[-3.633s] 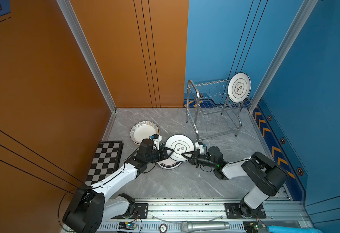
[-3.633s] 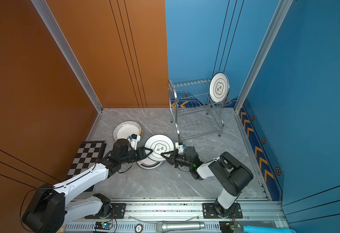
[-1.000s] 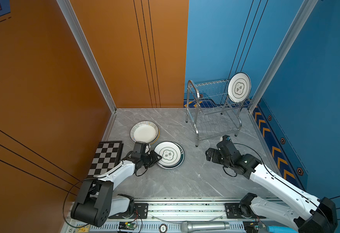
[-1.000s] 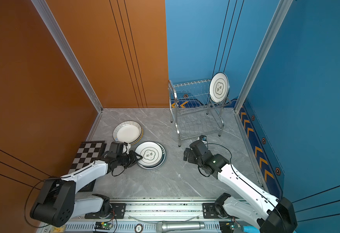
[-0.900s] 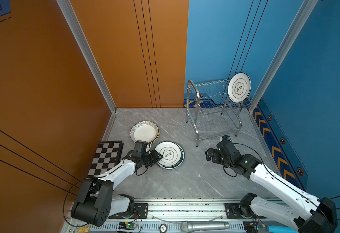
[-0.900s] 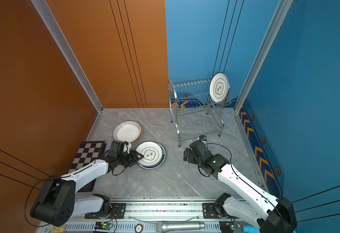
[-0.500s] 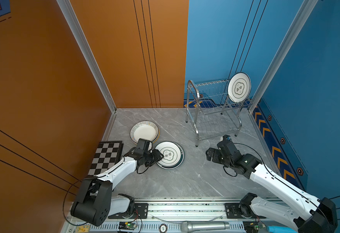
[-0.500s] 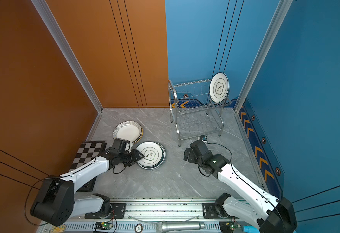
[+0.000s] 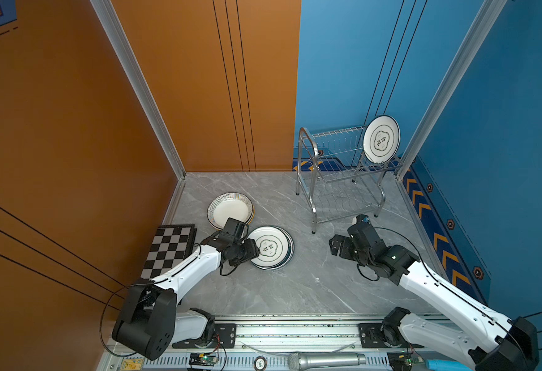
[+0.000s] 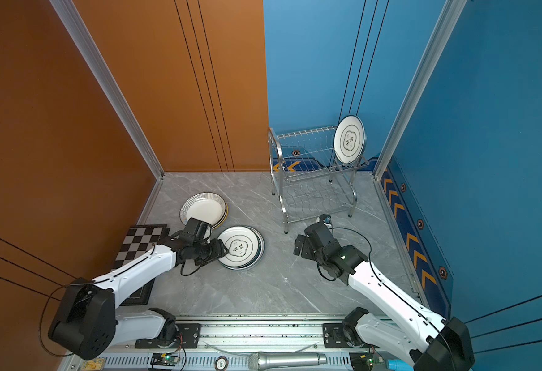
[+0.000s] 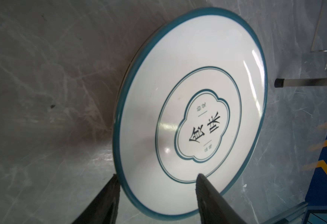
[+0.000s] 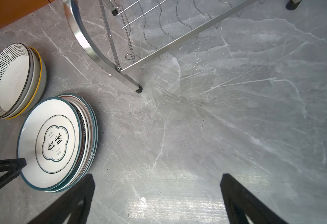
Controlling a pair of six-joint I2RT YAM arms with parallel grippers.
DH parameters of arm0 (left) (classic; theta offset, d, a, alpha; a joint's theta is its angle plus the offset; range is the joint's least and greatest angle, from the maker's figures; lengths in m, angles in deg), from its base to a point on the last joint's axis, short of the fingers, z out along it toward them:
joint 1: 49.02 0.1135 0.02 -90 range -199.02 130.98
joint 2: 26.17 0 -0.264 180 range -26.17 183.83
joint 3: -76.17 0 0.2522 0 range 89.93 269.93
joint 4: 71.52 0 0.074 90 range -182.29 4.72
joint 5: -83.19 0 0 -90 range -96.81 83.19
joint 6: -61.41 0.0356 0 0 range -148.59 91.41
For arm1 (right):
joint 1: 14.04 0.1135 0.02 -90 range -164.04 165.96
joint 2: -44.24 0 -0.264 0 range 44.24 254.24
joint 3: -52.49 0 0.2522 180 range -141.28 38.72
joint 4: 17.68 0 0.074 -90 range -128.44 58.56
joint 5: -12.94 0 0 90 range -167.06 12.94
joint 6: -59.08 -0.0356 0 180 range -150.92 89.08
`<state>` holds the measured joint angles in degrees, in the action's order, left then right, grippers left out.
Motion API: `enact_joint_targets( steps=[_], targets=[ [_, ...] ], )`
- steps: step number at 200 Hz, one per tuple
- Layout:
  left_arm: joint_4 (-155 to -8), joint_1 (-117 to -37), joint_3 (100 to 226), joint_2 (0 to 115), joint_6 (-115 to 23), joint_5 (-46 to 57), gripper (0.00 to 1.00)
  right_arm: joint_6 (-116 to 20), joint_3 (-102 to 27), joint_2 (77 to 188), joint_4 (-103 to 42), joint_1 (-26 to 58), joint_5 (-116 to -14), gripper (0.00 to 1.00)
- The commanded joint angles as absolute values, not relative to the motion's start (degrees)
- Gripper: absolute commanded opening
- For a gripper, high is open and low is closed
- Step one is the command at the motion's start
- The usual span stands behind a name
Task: Unload the plates from the dish rack
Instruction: Place the plate among the plates.
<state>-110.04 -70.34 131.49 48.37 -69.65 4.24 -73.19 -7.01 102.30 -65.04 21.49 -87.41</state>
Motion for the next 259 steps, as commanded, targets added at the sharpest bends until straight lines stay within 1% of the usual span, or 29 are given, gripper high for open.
enact_joint_targets(
  steps=[1, 151, 187, 199, 209, 228, 259],
  targets=[
    [-113.93, -71.13, 133.61, 49.19, -67.54, 1.21, 0.64, -72.39, -7.51, 101.30, -66.81, 21.05, -87.15, 1.00],
    [-115.01, -73.98, 139.32, 55.19, -64.41, 0.75, 0.65, -71.80, -6.14, 99.78, -66.59, 19.22, -86.02, 1.00],
    [-116.99, -74.28, 139.73, 54.60, -64.59, -1.55, 0.67, -70.74, -7.12, 99.82, -66.67, 18.10, -85.34, 1.00],
    [-118.59, -74.14, 139.84, 53.31, -64.47, -3.14, 0.69, -69.73, -8.10, 99.61, -67.06, 17.11, -85.17, 1.00],
    [-119.49, -73.73, 139.55, 52.00, -64.37, -3.96, 0.73, -68.62, -9.25, 99.40, -67.64, 15.88, -84.86, 1.00],
    [-121.11, -72.97, 139.19, 49.50, -63.80, -5.48, 0.76, -65.34, -12.09, 98.70, -68.10, 12.85, -83.30, 1.00],
    [-122.46, -70.86, 138.28, 46.29, -62.46, -5.41, 0.78, -60.17, -18.70, 98.29, -69.22, 4.39, -79.82, 1.00]
  ],
)
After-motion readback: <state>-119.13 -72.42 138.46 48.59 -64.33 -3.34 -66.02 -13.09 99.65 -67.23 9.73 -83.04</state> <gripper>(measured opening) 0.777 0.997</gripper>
